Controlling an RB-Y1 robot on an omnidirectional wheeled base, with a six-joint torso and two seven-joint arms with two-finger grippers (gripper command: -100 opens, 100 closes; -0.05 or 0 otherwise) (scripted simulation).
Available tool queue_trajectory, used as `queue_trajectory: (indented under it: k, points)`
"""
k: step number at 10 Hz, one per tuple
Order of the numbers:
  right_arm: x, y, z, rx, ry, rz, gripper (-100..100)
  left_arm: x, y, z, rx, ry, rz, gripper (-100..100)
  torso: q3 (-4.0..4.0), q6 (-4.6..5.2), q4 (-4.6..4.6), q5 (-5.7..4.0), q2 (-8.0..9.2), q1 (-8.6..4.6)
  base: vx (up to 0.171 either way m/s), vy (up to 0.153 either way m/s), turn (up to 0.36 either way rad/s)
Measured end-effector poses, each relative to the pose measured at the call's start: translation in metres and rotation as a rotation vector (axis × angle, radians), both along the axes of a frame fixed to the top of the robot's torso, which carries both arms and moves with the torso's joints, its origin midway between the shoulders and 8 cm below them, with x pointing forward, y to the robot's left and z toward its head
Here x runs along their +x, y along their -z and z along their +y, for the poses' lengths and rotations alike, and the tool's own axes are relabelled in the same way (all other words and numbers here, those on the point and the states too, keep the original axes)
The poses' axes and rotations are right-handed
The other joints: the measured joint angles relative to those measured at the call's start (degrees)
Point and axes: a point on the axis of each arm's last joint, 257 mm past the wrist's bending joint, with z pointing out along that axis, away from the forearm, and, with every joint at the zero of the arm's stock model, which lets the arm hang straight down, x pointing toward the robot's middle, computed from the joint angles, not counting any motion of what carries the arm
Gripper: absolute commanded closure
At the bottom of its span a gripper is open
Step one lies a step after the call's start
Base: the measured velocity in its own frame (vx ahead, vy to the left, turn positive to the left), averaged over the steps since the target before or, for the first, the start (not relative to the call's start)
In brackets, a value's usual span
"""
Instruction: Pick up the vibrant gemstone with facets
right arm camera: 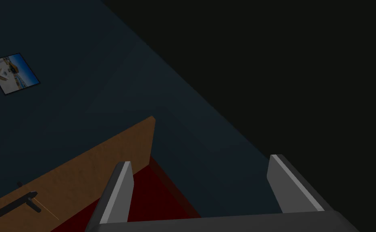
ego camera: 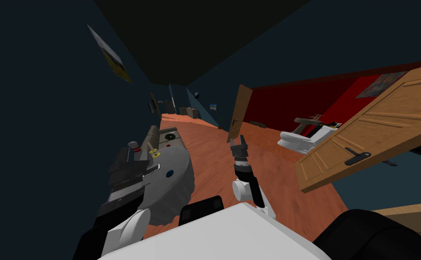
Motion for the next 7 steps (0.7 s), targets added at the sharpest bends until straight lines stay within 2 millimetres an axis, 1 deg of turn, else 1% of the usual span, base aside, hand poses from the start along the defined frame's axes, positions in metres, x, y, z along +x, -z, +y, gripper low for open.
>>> queue_trajectory:
  k: [3, 4, 7]
  points:
    - [0.000, 0.000, 0.000, 0.000, 0.000, 0.000, 0, 0.013, 0.018, -0.001, 0.049, 0.024, 0.070, -100, 0.05, 0.00, 0.02, -0.02, 0.09, -0.09, -0.027, -0.030, 0.007]
    - [0.000, 0.000, 0.000, 0.000, 0.000, 0.000, 0, 0.017, 0.027, -0.001, 0.064, 0.030, 0.103, -100, 0.06, 0.00, 0.02, -0.02, 0.10, -0.11, -0.032, -0.035, 0.010]
    - [0.000, 0.000, 0.000, 0.000, 0.000, 0.000, 0, 0.038, 0.057, 0.006, 0.103, 0.036, 0.210, -100, 0.07, 0.00, 0.03, -0.03, 0.13, -0.16, -0.031, -0.040, 0.005]
